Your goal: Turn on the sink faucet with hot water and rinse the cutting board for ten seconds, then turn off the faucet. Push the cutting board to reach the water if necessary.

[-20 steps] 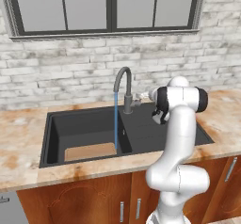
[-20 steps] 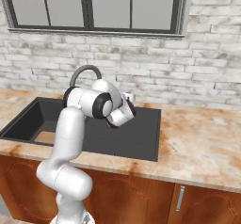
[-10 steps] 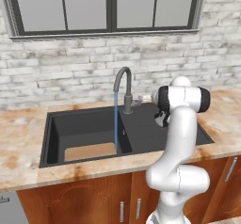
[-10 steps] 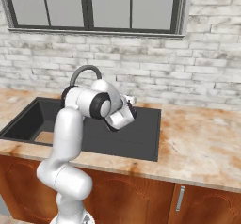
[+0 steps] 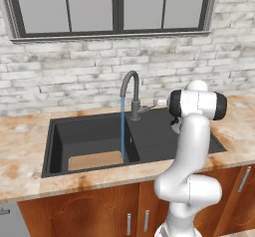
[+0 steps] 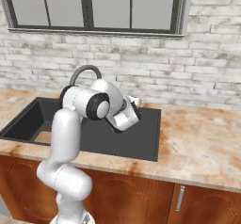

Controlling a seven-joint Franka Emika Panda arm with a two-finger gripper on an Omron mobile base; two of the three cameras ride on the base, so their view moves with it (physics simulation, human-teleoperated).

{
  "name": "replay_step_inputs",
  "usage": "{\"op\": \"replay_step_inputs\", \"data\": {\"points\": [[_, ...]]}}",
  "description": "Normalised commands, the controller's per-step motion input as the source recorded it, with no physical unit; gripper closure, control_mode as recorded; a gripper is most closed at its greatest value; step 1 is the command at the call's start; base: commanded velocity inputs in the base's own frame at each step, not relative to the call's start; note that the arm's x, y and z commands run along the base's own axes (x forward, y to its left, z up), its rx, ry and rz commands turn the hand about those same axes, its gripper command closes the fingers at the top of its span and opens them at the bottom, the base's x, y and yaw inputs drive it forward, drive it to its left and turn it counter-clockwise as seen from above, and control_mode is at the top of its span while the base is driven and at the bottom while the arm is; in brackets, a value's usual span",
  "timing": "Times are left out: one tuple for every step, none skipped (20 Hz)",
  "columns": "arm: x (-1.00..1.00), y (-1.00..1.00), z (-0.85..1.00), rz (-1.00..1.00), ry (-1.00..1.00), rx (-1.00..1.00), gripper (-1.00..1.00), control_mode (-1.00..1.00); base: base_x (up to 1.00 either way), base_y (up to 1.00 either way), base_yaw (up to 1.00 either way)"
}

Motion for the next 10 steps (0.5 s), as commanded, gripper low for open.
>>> {"op": "replay_step_inputs", "data": {"points": [[-0.61, -0.19, 0.01, 0.0, 0.08, 0.04, -1.0, -1.0, 0.0, 0.0, 0.0], [-0.72, -0.16, 0.04, 0.0, 0.19, 0.05, -1.0, -1.0, 0.0, 0.0, 0.0], [-0.62, -0.02, 0.08, 0.0, 0.21, 0.0, -1.0, -1.0, 0.0, 0.0, 0.0], [-0.51, 0.0, 0.11, 0.0, 0.2, 0.0, -1.0, -1.0, 0.0, 0.0, 0.0], [-0.3, 0.0, 0.14, 0.0, 0.19, 0.0, -1.0, -1.0, 0.0, 0.0, 0.0], [-0.11, 0.0, 0.16, 0.0, 0.15, 0.0, -1.0, -1.0, 0.0, 0.0, 0.0], [0.0, 0.0, 0.25, 0.01, 0.13, 0.0, -1.0, -1.0, 0.0, 0.0, 0.0], [0.0, 0.0, 0.26, 0.03, 0.1, 0.0, -1.0, -1.0, 0.0, 0.0, 0.0], [0.0, 0.0, 0.21, 0.04, 0.08, 0.02, -1.0, -1.0, 0.0, 0.0, 0.0], [0.0, 0.0, 0.21, 0.04, 0.05, 0.03, -1.0, -1.0, 0.0, 0.0, 0.0]]}}
